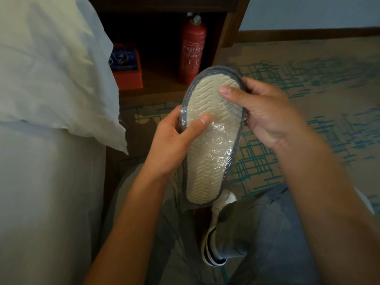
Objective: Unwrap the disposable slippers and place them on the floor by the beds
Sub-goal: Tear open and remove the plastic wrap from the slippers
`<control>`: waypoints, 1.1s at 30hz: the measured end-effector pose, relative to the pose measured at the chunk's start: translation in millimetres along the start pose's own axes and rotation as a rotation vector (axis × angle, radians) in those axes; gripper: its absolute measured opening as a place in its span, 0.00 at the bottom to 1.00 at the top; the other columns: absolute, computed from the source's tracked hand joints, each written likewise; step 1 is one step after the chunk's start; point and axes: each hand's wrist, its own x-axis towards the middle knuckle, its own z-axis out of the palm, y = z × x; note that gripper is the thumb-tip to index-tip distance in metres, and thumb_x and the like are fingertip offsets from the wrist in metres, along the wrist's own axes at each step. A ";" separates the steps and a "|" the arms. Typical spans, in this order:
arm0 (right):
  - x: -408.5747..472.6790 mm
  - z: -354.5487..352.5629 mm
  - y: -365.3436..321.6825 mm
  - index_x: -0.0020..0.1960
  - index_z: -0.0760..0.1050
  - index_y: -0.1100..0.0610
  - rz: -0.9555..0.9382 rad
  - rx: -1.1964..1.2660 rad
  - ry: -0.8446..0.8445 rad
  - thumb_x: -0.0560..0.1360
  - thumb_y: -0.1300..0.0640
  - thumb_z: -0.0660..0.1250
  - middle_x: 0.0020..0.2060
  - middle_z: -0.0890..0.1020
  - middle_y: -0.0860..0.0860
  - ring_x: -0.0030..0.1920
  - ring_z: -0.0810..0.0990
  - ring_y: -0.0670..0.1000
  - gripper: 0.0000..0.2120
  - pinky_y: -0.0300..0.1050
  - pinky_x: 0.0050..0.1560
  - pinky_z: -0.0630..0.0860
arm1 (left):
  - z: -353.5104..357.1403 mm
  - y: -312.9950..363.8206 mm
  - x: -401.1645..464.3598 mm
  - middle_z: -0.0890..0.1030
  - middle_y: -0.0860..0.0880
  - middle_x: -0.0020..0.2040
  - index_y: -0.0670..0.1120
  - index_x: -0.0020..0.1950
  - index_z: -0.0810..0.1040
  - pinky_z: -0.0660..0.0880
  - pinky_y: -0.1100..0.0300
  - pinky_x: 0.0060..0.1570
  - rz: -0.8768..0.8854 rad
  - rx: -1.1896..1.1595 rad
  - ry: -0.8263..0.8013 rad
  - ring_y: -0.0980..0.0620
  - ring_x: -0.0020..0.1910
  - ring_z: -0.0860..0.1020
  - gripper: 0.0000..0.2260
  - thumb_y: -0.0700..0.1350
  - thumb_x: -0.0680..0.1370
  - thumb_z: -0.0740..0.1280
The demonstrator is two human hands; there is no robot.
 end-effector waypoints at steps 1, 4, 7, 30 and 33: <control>0.4 0.9 0.2 0.58 0.82 0.59 0.006 0.023 0.001 0.66 0.53 0.77 0.53 0.87 0.56 0.54 0.86 0.56 0.22 0.55 0.61 0.81 | 0.0 -0.1 0.7 0.85 0.45 0.58 0.46 0.62 0.79 0.81 0.50 0.58 -0.005 -0.002 0.003 0.46 0.57 0.84 0.17 0.47 0.74 0.71; 3.0 1.9 0.4 0.55 0.83 0.58 -0.006 0.074 0.033 0.65 0.54 0.78 0.52 0.87 0.56 0.54 0.86 0.56 0.20 0.55 0.61 0.80 | -1.9 1.5 0.8 0.85 0.45 0.58 0.46 0.62 0.79 0.81 0.48 0.58 -0.021 0.003 -0.002 0.46 0.57 0.84 0.17 0.46 0.74 0.71; 8.0 -1.8 -2.0 0.58 0.82 0.60 0.005 0.231 0.119 0.69 0.56 0.78 0.53 0.87 0.57 0.55 0.86 0.56 0.19 0.56 0.60 0.81 | -4.8 2.0 0.5 0.85 0.46 0.58 0.46 0.62 0.79 0.82 0.49 0.56 -0.048 0.079 -0.086 0.47 0.56 0.85 0.15 0.44 0.75 0.71; 7.9 -11.1 15.9 0.61 0.80 0.61 0.119 0.139 0.028 0.71 0.56 0.75 0.53 0.87 0.55 0.52 0.87 0.55 0.20 0.50 0.49 0.84 | -45.4 21.0 6.8 0.87 0.51 0.54 0.46 0.62 0.79 0.82 0.61 0.50 -0.096 0.404 -0.252 0.52 0.52 0.86 0.13 0.40 0.78 0.71; 12.0 -17.3 16.4 0.59 0.81 0.60 0.127 0.176 0.140 0.74 0.56 0.74 0.50 0.88 0.54 0.48 0.87 0.53 0.16 0.48 0.46 0.83 | -46.6 22.2 7.1 0.87 0.51 0.53 0.45 0.61 0.79 0.81 0.65 0.47 -0.091 0.445 -0.264 0.53 0.51 0.86 0.12 0.39 0.78 0.71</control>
